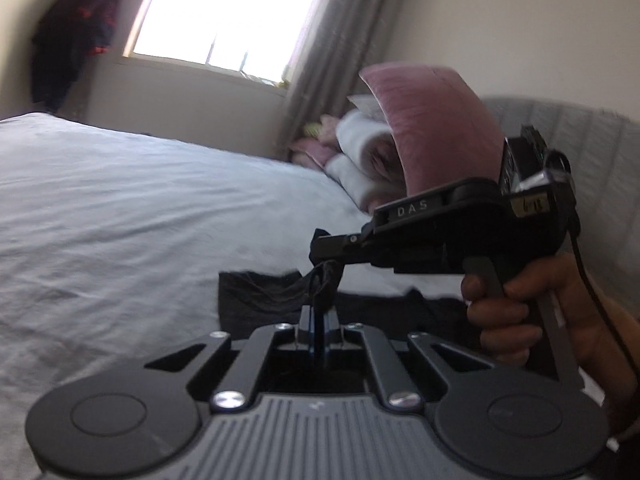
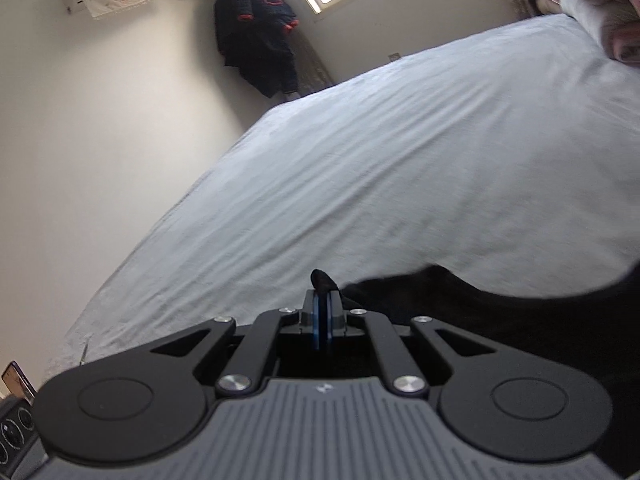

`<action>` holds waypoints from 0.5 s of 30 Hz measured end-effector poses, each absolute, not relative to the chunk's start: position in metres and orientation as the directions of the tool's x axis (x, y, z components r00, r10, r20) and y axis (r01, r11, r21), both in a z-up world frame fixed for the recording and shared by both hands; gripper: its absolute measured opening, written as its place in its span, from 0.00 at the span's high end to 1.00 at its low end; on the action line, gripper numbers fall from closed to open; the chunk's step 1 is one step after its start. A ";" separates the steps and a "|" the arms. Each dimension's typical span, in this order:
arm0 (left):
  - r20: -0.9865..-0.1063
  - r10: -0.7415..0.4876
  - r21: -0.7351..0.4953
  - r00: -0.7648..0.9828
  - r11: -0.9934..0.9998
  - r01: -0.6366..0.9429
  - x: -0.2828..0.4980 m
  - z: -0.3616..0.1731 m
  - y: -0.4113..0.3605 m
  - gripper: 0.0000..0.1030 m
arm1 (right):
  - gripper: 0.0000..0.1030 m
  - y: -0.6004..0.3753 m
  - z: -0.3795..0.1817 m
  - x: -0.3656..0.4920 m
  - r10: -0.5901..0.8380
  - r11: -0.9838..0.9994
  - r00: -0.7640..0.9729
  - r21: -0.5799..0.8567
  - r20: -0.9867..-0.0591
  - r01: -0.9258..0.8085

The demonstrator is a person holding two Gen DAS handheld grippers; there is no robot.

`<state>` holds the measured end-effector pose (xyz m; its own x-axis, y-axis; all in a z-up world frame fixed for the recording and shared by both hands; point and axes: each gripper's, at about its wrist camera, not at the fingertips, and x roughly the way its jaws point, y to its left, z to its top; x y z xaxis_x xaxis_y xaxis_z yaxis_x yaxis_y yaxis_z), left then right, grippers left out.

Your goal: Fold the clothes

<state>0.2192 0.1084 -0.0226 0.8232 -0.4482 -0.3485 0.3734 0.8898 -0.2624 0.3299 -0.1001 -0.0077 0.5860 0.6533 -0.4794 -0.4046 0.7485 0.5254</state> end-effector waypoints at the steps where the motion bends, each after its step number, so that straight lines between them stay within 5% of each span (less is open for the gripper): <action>1: -0.361 -0.451 -0.254 0.816 0.890 0.379 0.220 -0.024 0.107 0.96 | 0.96 -0.103 -0.011 0.329 0.648 0.753 0.585 0.524 -0.488 -0.397; 10: -0.477 -0.512 -0.227 0.714 0.857 0.462 0.225 -0.036 0.097 0.95 | 0.85 -0.123 -0.035 0.318 0.589 0.806 0.551 0.477 -0.591 -0.350; 15: -0.406 -0.597 -0.278 0.692 0.802 0.529 0.215 -0.026 0.107 0.92 | 0.83 -0.144 -0.034 0.311 0.546 0.832 0.597 0.466 -0.588 -0.301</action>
<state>0.2152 0.1067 -0.0263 0.6920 -0.5972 -0.4057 0.5292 0.8018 -0.2775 0.3114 -0.1438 -0.0336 0.5968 0.5455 -0.5884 -0.3013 0.8320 0.4658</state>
